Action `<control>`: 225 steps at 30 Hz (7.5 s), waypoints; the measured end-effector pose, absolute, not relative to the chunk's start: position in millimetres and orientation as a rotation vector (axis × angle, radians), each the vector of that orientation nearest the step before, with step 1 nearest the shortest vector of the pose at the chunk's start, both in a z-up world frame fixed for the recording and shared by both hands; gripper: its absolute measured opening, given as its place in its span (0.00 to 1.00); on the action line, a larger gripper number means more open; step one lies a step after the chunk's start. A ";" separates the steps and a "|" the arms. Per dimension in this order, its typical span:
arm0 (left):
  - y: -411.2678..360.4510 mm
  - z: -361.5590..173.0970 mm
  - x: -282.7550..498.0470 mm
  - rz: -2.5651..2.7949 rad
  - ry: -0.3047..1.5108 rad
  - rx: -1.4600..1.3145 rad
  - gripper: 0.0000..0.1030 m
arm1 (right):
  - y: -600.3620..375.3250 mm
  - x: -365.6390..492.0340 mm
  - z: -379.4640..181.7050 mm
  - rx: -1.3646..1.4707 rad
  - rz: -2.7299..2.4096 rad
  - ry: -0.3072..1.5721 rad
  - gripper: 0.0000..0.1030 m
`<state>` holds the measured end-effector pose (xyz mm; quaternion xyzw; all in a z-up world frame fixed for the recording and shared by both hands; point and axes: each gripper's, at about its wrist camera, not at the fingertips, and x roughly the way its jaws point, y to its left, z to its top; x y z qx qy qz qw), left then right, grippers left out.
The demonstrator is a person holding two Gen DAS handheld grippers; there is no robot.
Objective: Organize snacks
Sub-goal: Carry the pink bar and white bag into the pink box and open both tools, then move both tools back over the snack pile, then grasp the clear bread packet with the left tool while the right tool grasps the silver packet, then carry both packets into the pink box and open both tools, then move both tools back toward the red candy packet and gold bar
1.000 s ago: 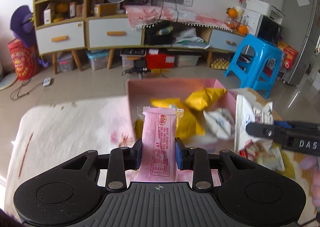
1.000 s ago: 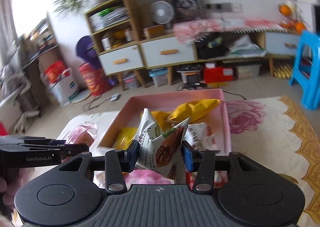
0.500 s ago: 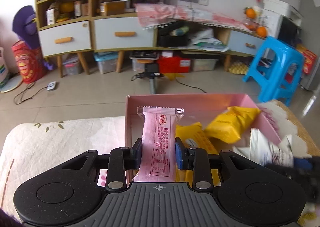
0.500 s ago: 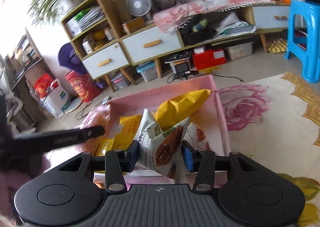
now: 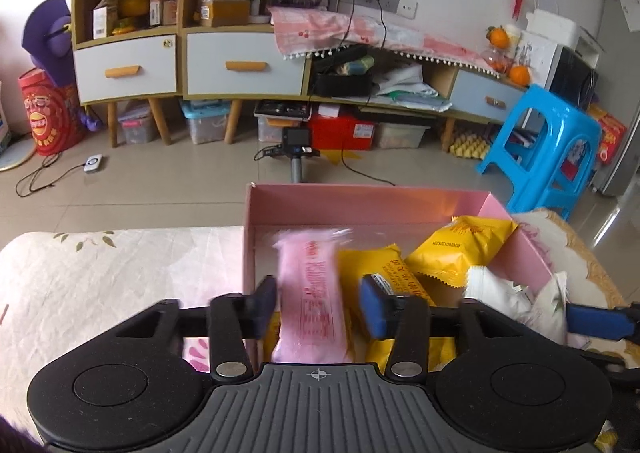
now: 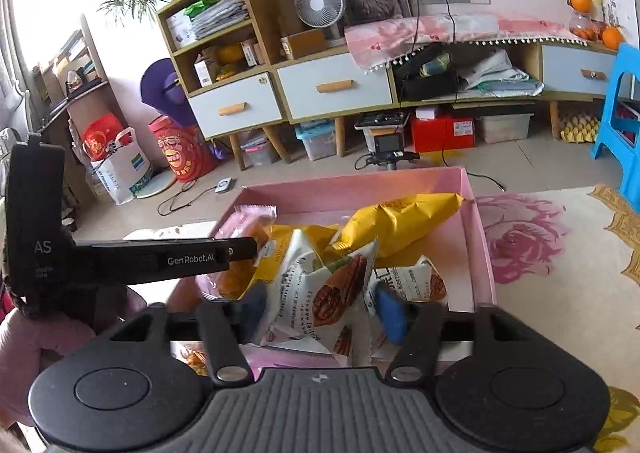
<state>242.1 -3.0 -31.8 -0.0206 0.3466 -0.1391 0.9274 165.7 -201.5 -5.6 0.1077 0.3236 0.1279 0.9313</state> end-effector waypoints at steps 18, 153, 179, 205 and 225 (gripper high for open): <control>23.1 -2.5 174.6 -0.283 0.693 -0.064 0.89 | -215.4 118.6 27.7 0.171 0.258 0.651 0.89; 4.1 -58.6 87.9 -0.528 0.876 0.198 0.43 | -256.9 105.2 -16.1 0.096 0.172 0.602 0.03; -8.3 6.5 181.0 -0.361 0.754 -0.013 0.15 | -245.4 166.3 -12.5 0.019 0.149 0.759 0.04; -20.4 -2.6 206.3 -0.239 0.708 -0.020 0.71 | -259.9 166.7 6.1 0.150 0.108 0.697 0.44; 6.9 -11.1 96.9 -0.265 0.784 -0.016 0.94 | -230.6 80.3 19.9 0.045 0.198 0.624 0.88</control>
